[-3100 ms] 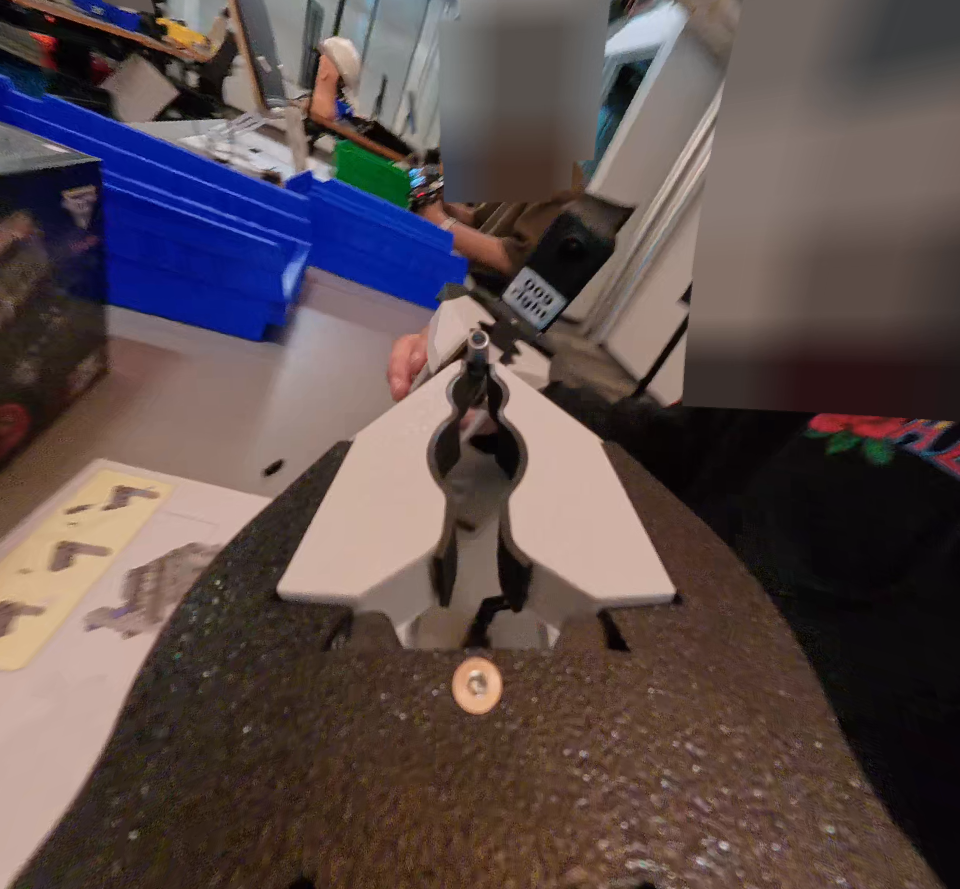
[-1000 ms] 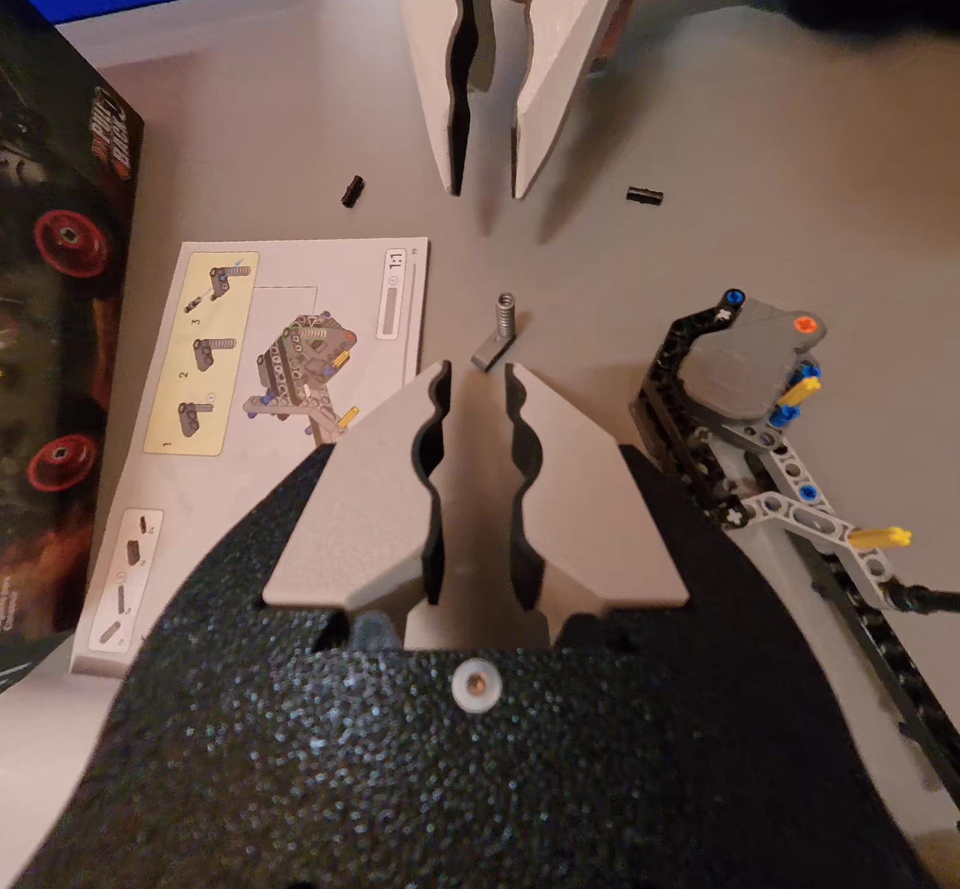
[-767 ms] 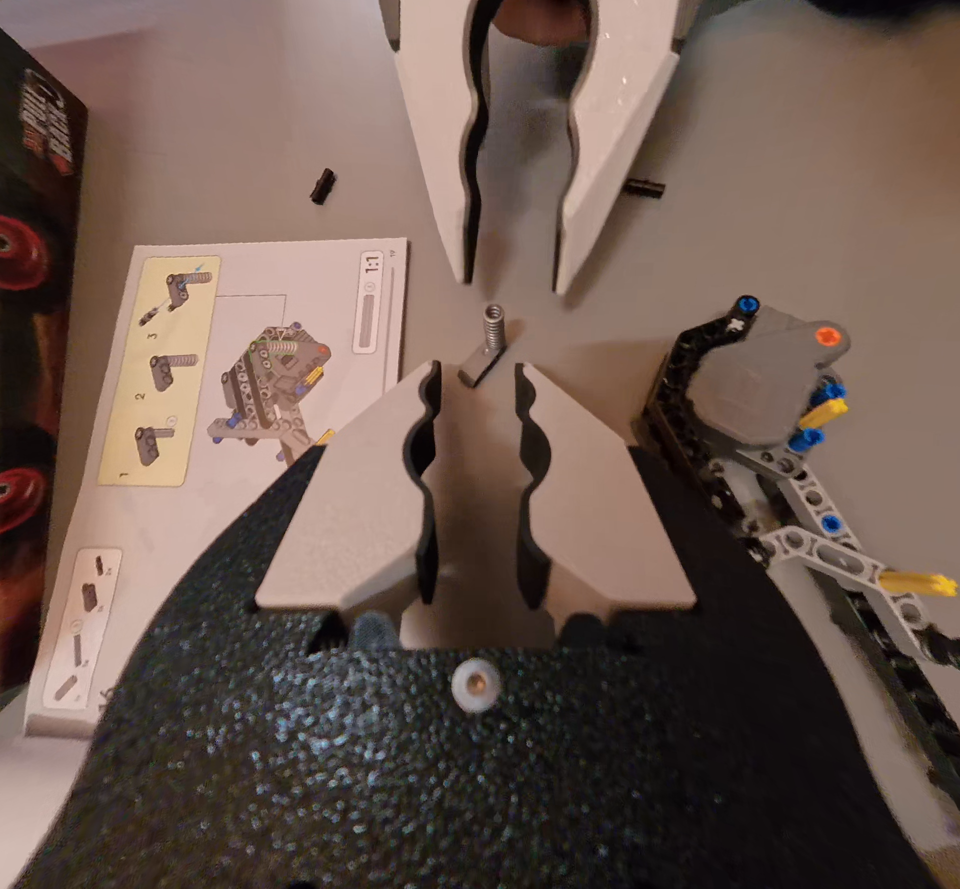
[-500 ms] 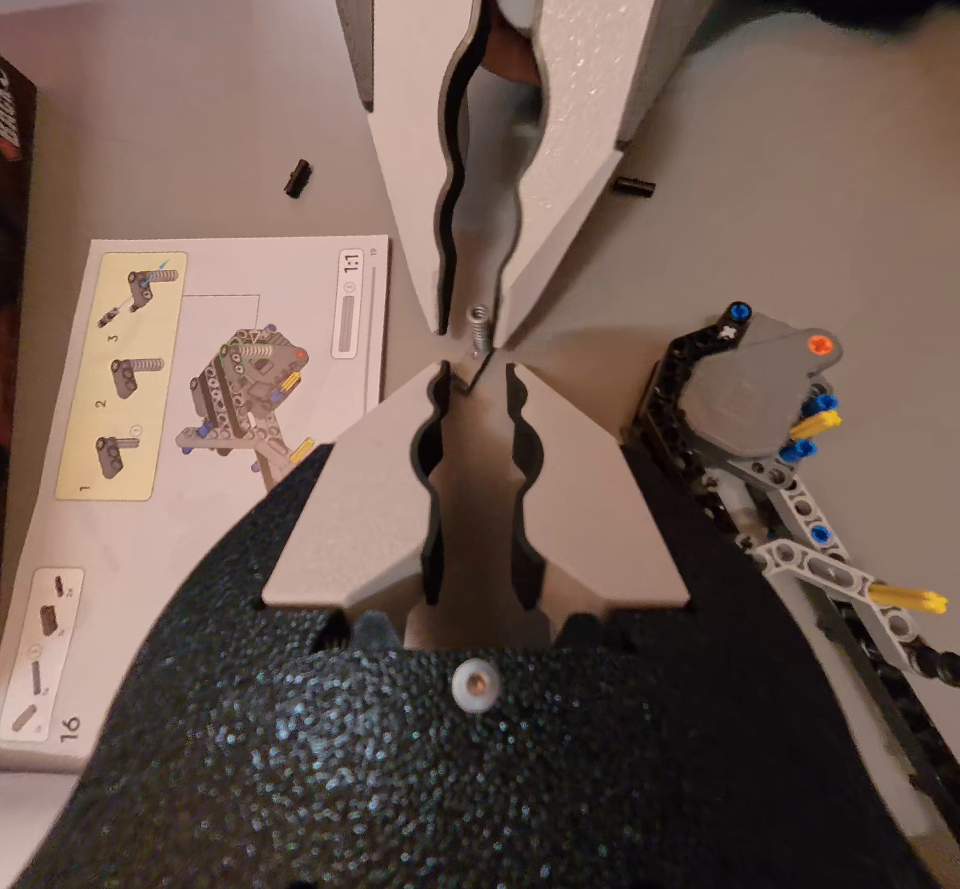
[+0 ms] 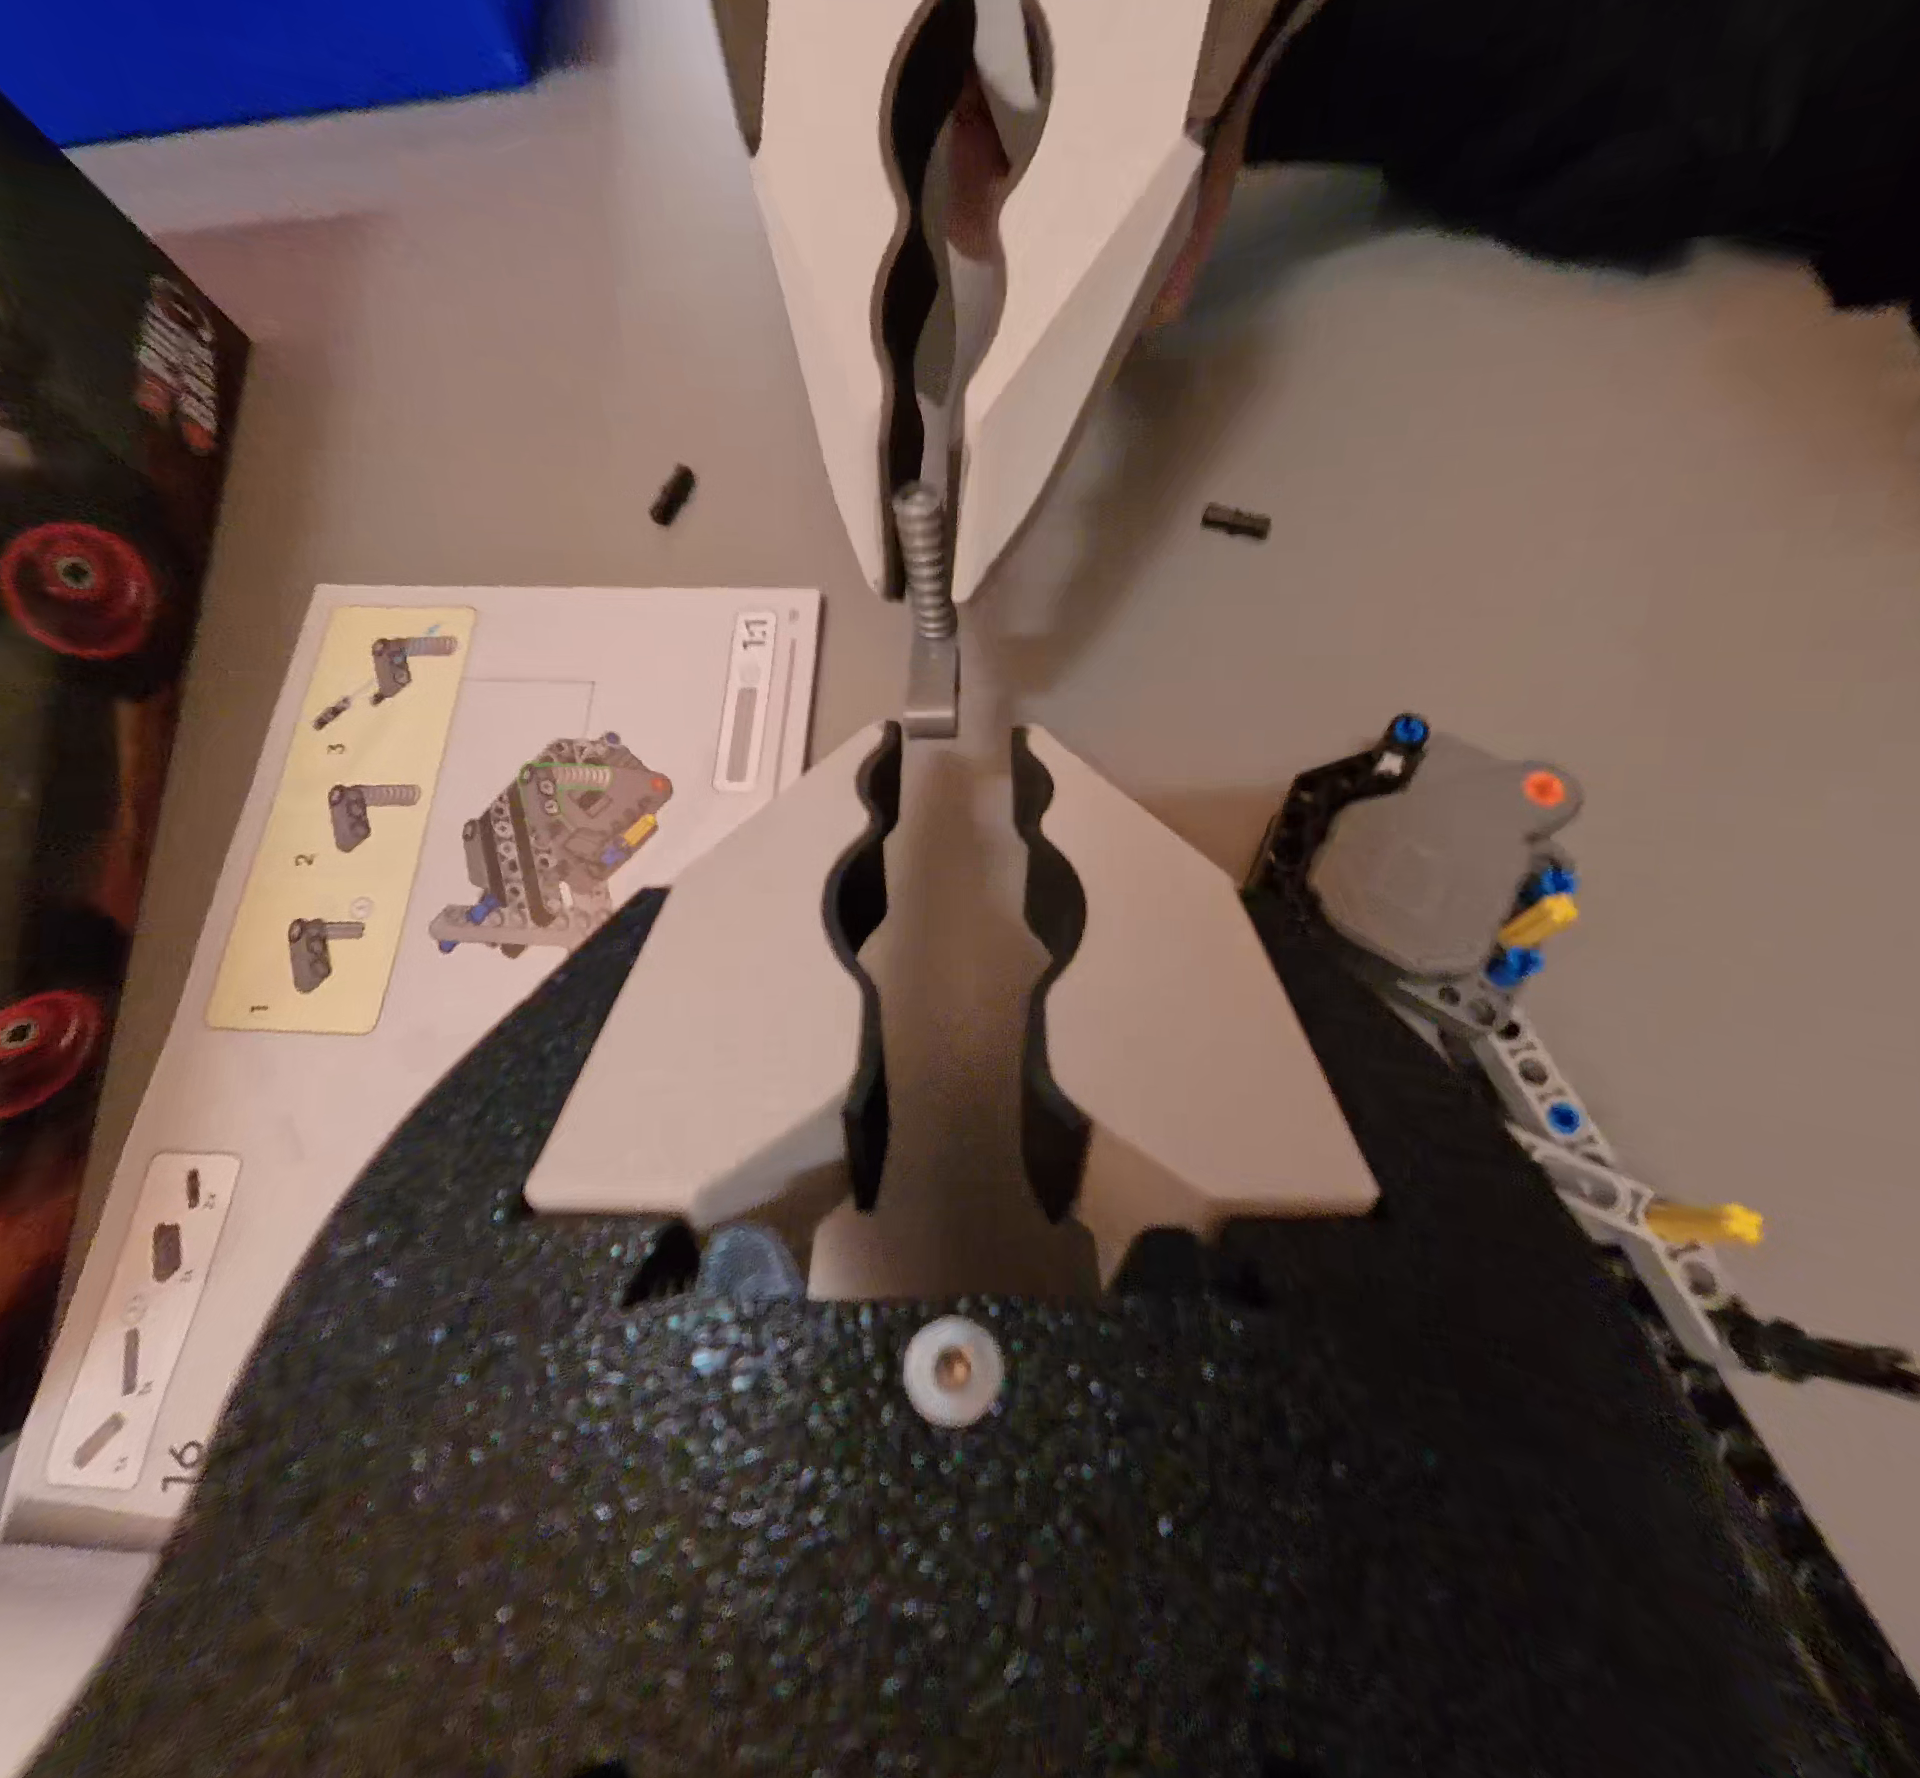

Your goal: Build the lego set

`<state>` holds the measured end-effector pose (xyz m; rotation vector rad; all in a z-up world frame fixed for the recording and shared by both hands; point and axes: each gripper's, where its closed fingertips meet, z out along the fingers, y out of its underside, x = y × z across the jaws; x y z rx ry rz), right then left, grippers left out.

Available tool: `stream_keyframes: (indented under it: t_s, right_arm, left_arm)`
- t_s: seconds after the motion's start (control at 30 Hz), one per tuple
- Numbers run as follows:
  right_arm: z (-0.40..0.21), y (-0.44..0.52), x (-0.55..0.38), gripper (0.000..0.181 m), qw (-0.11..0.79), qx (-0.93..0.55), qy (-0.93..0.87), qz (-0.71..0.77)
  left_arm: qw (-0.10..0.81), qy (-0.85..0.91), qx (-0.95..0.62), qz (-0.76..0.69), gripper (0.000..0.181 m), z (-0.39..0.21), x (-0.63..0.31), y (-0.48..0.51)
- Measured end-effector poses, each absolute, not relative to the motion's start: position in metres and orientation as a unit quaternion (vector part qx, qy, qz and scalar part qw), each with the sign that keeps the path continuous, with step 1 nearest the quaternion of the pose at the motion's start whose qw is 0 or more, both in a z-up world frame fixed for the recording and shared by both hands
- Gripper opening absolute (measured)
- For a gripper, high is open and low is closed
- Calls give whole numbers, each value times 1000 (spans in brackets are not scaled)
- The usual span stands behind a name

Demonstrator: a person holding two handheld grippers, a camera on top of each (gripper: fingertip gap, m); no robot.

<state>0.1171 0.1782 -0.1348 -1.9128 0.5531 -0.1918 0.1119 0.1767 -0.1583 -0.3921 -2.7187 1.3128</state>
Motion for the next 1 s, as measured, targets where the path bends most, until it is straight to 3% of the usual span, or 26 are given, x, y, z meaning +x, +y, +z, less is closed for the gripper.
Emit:
stream_keyframes:
  t_s: [0.3,0.53,0.87,1.0]
  right_arm:
    - [-66,174,120,6,711,-660,237,-61]
    - [-73,175,122,6,698,-672,239,-65]
    - [-81,172,111,6,683,-692,234,-21]
    - [-87,172,108,6,665,-710,231,-23]
  left_arm:
    - [97,-806,-48,582,11,-99,114,158]
    - [82,-801,-56,591,6,-92,115,160]
    - [145,-764,-50,627,4,-69,105,163]
    - [118,-795,-59,592,5,-78,106,165]
